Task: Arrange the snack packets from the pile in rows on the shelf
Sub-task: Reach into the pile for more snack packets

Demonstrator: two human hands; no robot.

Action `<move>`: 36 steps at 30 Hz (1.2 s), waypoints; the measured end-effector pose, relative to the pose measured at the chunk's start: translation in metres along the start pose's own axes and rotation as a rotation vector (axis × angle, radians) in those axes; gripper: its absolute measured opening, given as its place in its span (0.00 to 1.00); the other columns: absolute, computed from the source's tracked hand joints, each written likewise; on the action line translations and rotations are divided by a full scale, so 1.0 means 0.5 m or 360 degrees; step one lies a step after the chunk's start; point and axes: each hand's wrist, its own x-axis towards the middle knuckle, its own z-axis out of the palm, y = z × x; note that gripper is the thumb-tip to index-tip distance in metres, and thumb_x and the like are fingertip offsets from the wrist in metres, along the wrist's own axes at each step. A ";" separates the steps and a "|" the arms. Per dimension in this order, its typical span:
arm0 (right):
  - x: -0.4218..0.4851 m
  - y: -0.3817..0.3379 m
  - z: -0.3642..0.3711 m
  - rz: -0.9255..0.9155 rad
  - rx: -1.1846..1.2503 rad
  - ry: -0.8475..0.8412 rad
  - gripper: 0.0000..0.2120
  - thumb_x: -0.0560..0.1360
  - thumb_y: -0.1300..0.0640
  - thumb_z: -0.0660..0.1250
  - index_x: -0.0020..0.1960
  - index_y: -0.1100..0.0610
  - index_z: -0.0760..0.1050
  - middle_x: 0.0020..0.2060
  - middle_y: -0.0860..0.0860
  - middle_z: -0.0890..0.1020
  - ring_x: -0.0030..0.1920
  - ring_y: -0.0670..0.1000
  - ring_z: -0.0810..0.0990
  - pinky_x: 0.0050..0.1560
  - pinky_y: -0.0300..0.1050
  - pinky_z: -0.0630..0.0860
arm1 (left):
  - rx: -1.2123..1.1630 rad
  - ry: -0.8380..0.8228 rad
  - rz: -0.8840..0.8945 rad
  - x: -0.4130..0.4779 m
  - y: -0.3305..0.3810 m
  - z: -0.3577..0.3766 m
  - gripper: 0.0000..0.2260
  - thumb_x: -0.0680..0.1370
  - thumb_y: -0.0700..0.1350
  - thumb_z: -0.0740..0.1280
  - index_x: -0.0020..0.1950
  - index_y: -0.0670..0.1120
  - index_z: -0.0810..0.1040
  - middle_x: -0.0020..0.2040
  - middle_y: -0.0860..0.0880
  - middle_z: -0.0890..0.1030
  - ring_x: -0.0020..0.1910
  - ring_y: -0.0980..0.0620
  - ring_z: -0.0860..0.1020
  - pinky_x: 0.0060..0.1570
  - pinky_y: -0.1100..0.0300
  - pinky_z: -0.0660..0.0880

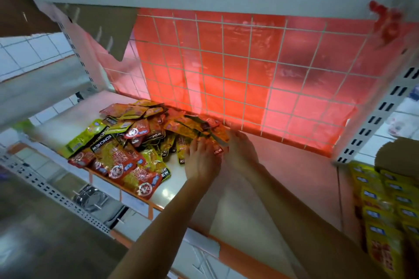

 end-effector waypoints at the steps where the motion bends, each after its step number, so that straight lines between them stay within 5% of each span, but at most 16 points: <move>1: 0.013 -0.002 0.006 0.0004 -0.0001 -0.0006 0.20 0.76 0.59 0.60 0.68 0.58 0.68 0.64 0.56 0.73 0.64 0.58 0.71 0.61 0.49 0.67 | 0.0015 0.0053 0.0025 0.003 -0.004 0.003 0.19 0.75 0.53 0.63 0.59 0.44 0.80 0.62 0.45 0.78 0.65 0.40 0.73 0.59 0.45 0.71; 9: 0.039 -0.007 0.042 0.0062 -0.0166 -0.0033 0.22 0.77 0.50 0.61 0.70 0.52 0.65 0.65 0.53 0.71 0.64 0.59 0.68 0.61 0.51 0.68 | 0.0148 0.0113 0.0084 -0.016 -0.008 0.002 0.03 0.69 0.45 0.70 0.36 0.47 0.83 0.48 0.44 0.81 0.48 0.39 0.78 0.40 0.48 0.75; 16: -0.006 0.001 0.031 0.0044 -0.0350 0.0041 0.16 0.80 0.54 0.54 0.66 0.55 0.70 0.60 0.54 0.74 0.62 0.58 0.70 0.57 0.49 0.69 | 0.0036 0.0067 0.0094 -0.020 -0.001 -0.002 0.09 0.74 0.45 0.65 0.44 0.44 0.84 0.52 0.42 0.80 0.46 0.39 0.76 0.45 0.50 0.73; 21: -0.055 -0.003 -0.005 0.0304 -0.0122 0.0136 0.25 0.78 0.37 0.54 0.53 0.59 0.75 0.50 0.58 0.81 0.54 0.61 0.78 0.50 0.50 0.74 | -0.0081 0.0076 0.0144 -0.045 0.014 -0.006 0.06 0.68 0.42 0.68 0.34 0.42 0.83 0.41 0.40 0.81 0.36 0.38 0.78 0.31 0.51 0.74; 28: -0.130 0.032 -0.038 0.0497 0.0167 0.0143 0.13 0.78 0.56 0.57 0.59 0.60 0.72 0.55 0.62 0.79 0.55 0.64 0.77 0.52 0.50 0.73 | -0.0133 0.0106 0.0281 -0.081 0.035 -0.013 0.10 0.71 0.47 0.64 0.34 0.45 0.81 0.33 0.46 0.81 0.33 0.43 0.79 0.28 0.58 0.67; 30: -0.148 0.038 -0.046 0.0541 0.0204 0.0158 0.14 0.78 0.57 0.57 0.61 0.60 0.71 0.56 0.61 0.79 0.55 0.63 0.77 0.52 0.50 0.73 | -0.0108 0.0141 0.0223 -0.077 0.036 -0.019 0.09 0.73 0.46 0.66 0.36 0.44 0.81 0.35 0.44 0.81 0.35 0.41 0.79 0.30 0.58 0.64; 33: -0.174 0.048 -0.063 0.0559 0.0246 0.0196 0.15 0.79 0.56 0.58 0.63 0.60 0.71 0.57 0.61 0.79 0.56 0.62 0.77 0.52 0.48 0.72 | 0.0036 0.0189 0.0124 -0.068 0.040 -0.017 0.05 0.70 0.42 0.70 0.44 0.42 0.81 0.44 0.42 0.80 0.44 0.38 0.78 0.34 0.53 0.71; 36: -0.200 0.057 -0.070 0.0587 0.0322 0.0243 0.14 0.79 0.56 0.58 0.61 0.61 0.72 0.56 0.61 0.79 0.54 0.62 0.78 0.51 0.49 0.73 | 0.0196 -0.0031 0.0033 -0.057 0.042 0.003 0.14 0.76 0.49 0.62 0.57 0.46 0.79 0.59 0.44 0.77 0.60 0.40 0.71 0.53 0.49 0.71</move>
